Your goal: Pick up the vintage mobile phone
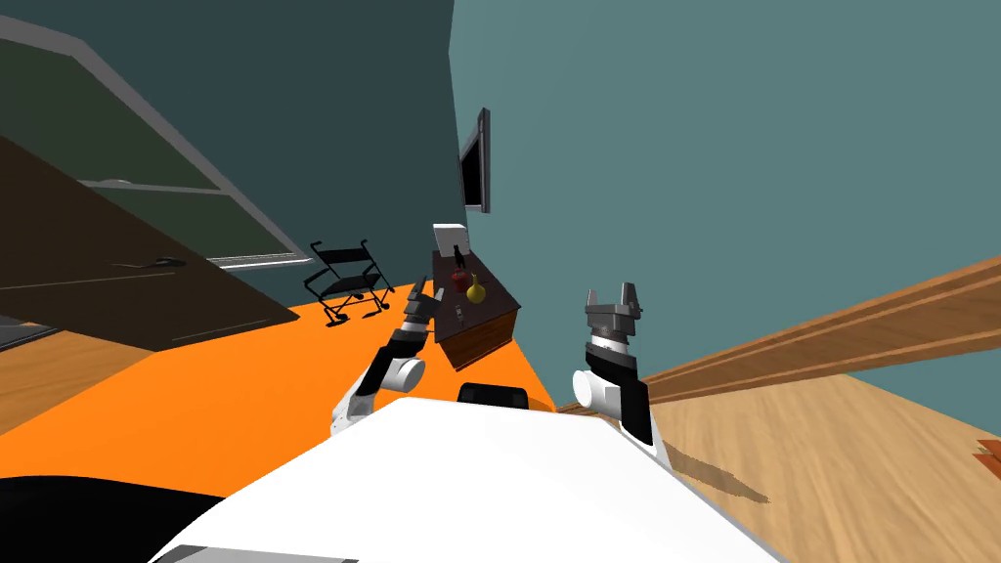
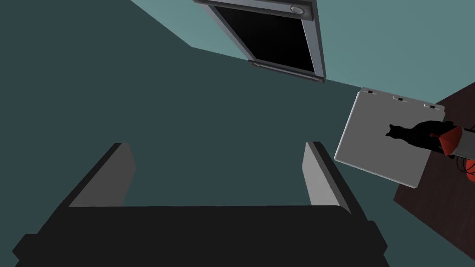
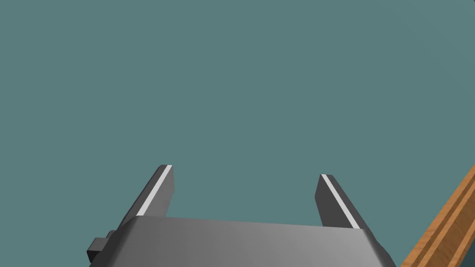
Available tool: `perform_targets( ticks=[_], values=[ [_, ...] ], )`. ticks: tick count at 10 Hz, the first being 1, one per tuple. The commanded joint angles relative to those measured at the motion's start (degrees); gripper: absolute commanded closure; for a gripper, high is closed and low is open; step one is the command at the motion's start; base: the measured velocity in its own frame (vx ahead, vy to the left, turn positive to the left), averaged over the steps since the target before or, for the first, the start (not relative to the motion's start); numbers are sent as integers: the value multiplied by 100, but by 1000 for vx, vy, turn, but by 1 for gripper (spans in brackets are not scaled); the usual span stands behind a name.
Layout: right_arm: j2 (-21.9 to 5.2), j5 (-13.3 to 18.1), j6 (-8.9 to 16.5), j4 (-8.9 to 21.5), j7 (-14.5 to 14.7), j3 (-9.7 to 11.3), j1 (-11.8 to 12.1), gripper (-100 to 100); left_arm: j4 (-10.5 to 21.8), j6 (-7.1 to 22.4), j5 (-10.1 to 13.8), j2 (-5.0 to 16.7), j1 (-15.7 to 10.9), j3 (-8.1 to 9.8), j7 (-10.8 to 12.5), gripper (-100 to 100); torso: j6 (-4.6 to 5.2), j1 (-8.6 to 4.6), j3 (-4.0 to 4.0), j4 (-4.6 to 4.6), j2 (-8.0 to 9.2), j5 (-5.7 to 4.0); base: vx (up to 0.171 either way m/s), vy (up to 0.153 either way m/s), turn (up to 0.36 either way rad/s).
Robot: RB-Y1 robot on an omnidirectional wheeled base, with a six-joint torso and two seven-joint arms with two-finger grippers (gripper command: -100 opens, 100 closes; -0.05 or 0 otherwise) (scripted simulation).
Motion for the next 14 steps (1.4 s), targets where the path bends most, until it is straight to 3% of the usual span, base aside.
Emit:
perform_targets(
  ticks=[1, 3, 4, 5, 6, 7, 8, 9, 10, 11, 12, 13, 14],
  values=[
    [0, 0, 0, 0, 0, 0, 0, 0, 31, 224, 100, 45, -23, -29, -13, -100, 0, 0, 0, 0, 0, 0, -51, 44, -134],
    [0, 0, 0, 0, 0, 0, 0, 0, 394, 627, 495, 317, -143, -118, -16, -100, 1, -5, -4, -2, -7, -1, -72, 56, -334],
    [0, 0, 0, 0, 0, 0, 0, 0, 394, 725, 536, 317, -143, -118, -16, -100, 1, 3, 0, 0, 0, 1, -79, 53, -104],
    [0, 0, 0, 0, 0, -1, 1, 0, 590, 908, 761, 457, -204, -170, -28, -100, -6, 0, 1, 0, 0, 1, -65, 42, -250],
    [0, 0, 0, 0, 0, 0, 0, 0, 590, 988, 761, 457, -204, -170, -28, -100, 0, -3, -2, -1, -4, 0, -46, 42, -130],
    [0, 0, 0, 0, 0, -1, 2, 0, 795, 1203, 987, 601, -267, -228, -48, -100, -6, -3, -5, -2, -11, -1, -47, 41, -276],
    [0, 0, 0, 0, 0, 0, 0, 0, 795, 1258, 987, 601, -267, -228, -48, -100, -1, -2, -7, -2, -12, -1, -39, 35, -111],
    [0, 0, 0, 0, 0, -1, 2, 0, 1009, 1477, 1214, 747, -330, -289, -77, -100, -7, -6, -8, -3, -16, -1, -47, 31, -229],
    [0, 0, 0, 0, 0, 0, 1, 0, 1009, 1534, 1214, 747, -330, -289, -77, -100, -1, -6, -9, -3, -15, -1, -39, 34, -137],
    [0, 0, 0, 0, 0, -1, 2, 0, 1229, 1730, 1440, 897, -394, -356, -116, -100, -6, -6, -9, -3, -17, -1, -42, 39, -281],
    [0, 0, 0, 0, 0, 0, 1, 0, 1229, 1815, 1440, 897, -394, -356, -116, -100, -1, -3, -9, -3, -17, -1, -33, 38, -113],
    [0, 0, 0, 0, 0, -1, 2, 0, 1438, 2000, 1665, 1048, -459, -426, -164, -100, -7, -3, -11, -4, -20, 0, -34, 35, -204],
    [0, 0, 0, 0, 0, -1, 1, 0, 1455, 2099, 1665, 1048, -459, -426, -164, -100, -2, -3, -12, -4, -22, 0, -28, 32, -155]
  ],
)
